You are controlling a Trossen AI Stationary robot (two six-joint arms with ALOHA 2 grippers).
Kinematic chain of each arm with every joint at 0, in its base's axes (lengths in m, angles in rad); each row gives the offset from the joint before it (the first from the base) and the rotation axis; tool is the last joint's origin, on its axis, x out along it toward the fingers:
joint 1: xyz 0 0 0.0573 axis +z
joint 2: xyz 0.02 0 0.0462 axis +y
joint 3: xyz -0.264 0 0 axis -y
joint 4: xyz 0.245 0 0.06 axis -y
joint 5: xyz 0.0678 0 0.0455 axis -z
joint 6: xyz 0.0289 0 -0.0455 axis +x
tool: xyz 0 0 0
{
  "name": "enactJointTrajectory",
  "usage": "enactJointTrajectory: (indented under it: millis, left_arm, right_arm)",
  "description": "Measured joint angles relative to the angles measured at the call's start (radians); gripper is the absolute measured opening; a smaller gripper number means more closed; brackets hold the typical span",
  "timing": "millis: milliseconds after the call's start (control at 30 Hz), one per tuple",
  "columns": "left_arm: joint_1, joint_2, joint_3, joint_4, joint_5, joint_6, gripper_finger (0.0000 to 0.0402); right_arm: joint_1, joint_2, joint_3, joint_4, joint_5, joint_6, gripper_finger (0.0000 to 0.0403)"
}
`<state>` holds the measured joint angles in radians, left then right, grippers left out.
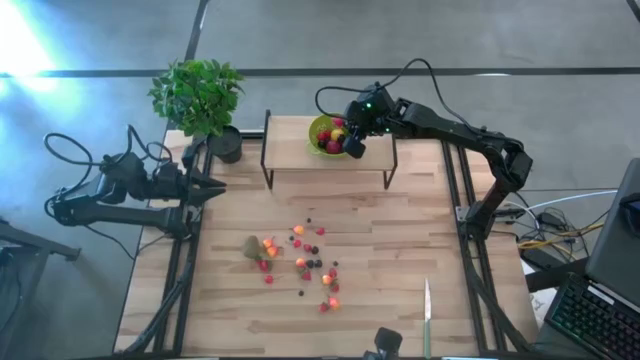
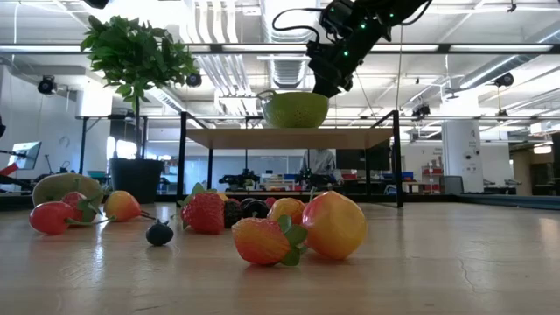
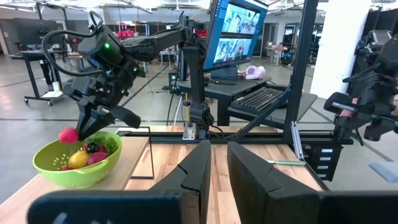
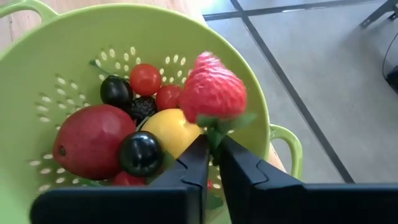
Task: Pick & Place Fruit
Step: Put the red strawberry into the green strainer bowl on the shelf, then put the yellow peach into the green strainer bowl on the shelf
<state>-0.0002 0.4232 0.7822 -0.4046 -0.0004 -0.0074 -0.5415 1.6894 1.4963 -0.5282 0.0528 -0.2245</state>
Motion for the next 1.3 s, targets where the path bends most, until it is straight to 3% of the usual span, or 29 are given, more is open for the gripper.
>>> enactJointTrajectory:
  millis: [300, 533, 867, 1300]
  left_arm:
    - [-0.001, 0.000, 0.000, 0.000, 0.000, 0.000, 0.0062]
    - [-0.001, 0.000, 0.000, 0.000, 0.000, 0.000, 0.0062]
    - [0.000, 0.000, 0.000, 0.000, 0.000, 0.000, 0.0062]
    - [0.000, 0.000, 0.000, 0.000, 0.000, 0.000, 0.0062]
  right_arm:
    - [0.009, -0.027, -0.001, -0.002, -0.010, -0.007, 0.0123]
    - [0.076, -0.124, 0.000, -0.020, -0.063, -0.038, 0.0152]
    - [0.318, -0.217, 0.000, -0.099, -0.064, -0.049, 0.0125]
    - [0.691, -0.183, -0.008, -0.140, -0.061, -0.046, 0.0089]
